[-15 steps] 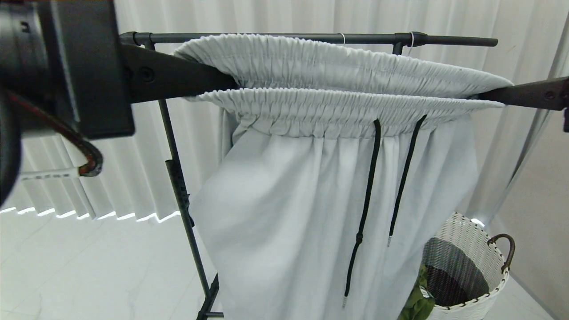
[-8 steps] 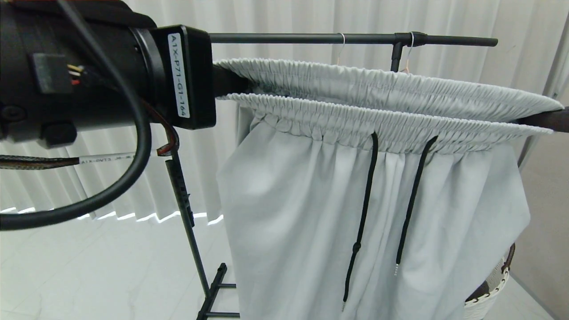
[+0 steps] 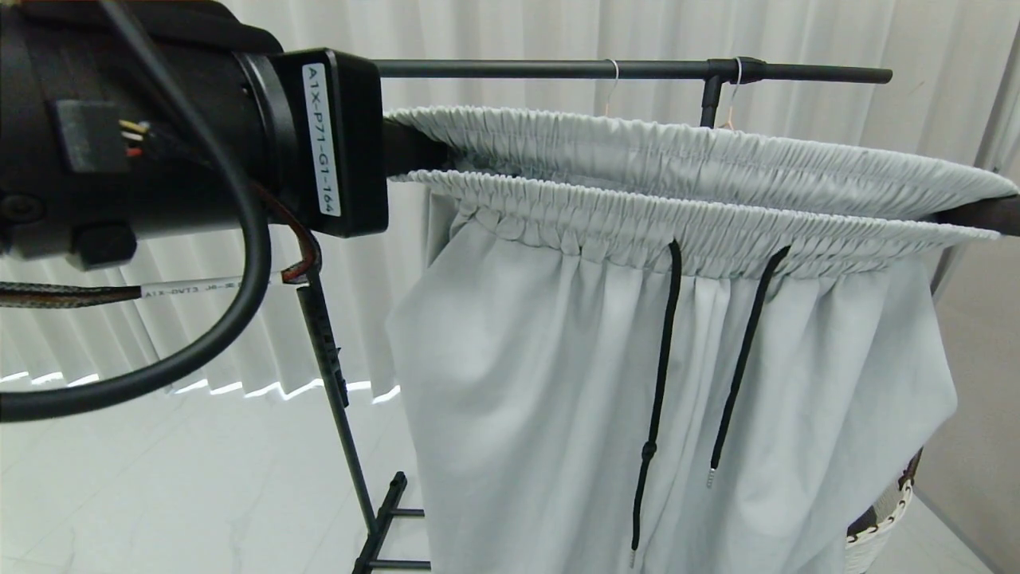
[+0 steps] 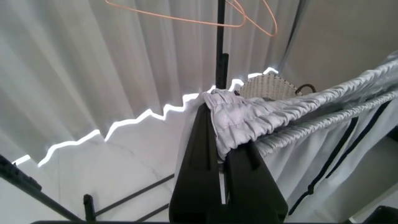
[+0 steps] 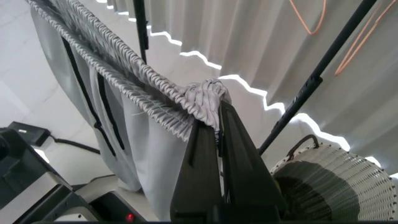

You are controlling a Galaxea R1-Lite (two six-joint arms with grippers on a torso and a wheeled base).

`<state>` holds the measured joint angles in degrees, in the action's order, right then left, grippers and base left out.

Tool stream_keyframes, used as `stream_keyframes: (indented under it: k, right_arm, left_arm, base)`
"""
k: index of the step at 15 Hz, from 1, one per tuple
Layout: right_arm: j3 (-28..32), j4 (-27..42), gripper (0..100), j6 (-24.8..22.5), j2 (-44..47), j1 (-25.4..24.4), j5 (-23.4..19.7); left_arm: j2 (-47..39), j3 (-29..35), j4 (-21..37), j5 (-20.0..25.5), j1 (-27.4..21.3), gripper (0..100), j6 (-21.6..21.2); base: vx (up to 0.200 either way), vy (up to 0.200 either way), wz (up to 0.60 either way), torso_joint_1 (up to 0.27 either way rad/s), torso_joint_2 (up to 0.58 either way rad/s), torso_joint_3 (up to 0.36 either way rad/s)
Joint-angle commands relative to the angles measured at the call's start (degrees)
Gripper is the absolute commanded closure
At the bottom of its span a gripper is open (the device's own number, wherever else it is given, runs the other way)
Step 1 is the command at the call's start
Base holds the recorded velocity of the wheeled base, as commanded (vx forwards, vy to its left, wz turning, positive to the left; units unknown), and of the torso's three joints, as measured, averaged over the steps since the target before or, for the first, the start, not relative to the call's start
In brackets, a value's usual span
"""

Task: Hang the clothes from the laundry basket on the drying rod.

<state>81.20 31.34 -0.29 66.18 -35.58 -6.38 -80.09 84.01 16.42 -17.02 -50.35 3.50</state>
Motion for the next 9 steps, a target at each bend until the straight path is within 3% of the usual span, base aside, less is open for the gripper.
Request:
stream_keyframes:
  k: [1,3,4,9]
  right_arm:
    - [-0.43,0.03,100,0.03,-0.09,-0.01,-0.04]
    - [-0.43,0.12,100,-0.06,-0.18,-0.01,-0.04]
    - [-0.52,0.12,0,-0.06,-0.18,-0.01,-0.04]
    - [-2.8,0.03,0,-0.15,-1.67,-0.01,-0.13]
  left_arm:
    - [0.2,-0.07,0.01,-0.03,-0.1,100,0.02]
    - [0.2,-0.07,0.01,-0.03,-0.1,100,0.02]
    - [0.2,-0.07,0.01,-0.03,-0.1,100,0.1]
    - [0.2,-1.48,0.01,-0.3,0.25,100,0.19]
  base:
    - [0.0,0.0,0.0,0.0,0.0,0.0]
    - [0.0,0.0,0.0,0.0,0.0,0.0]
    - [0.0,0.0,0.0,0.0,0.0,0.0]
    - [0.0,0.0,0.0,0.0,0.0,0.0]
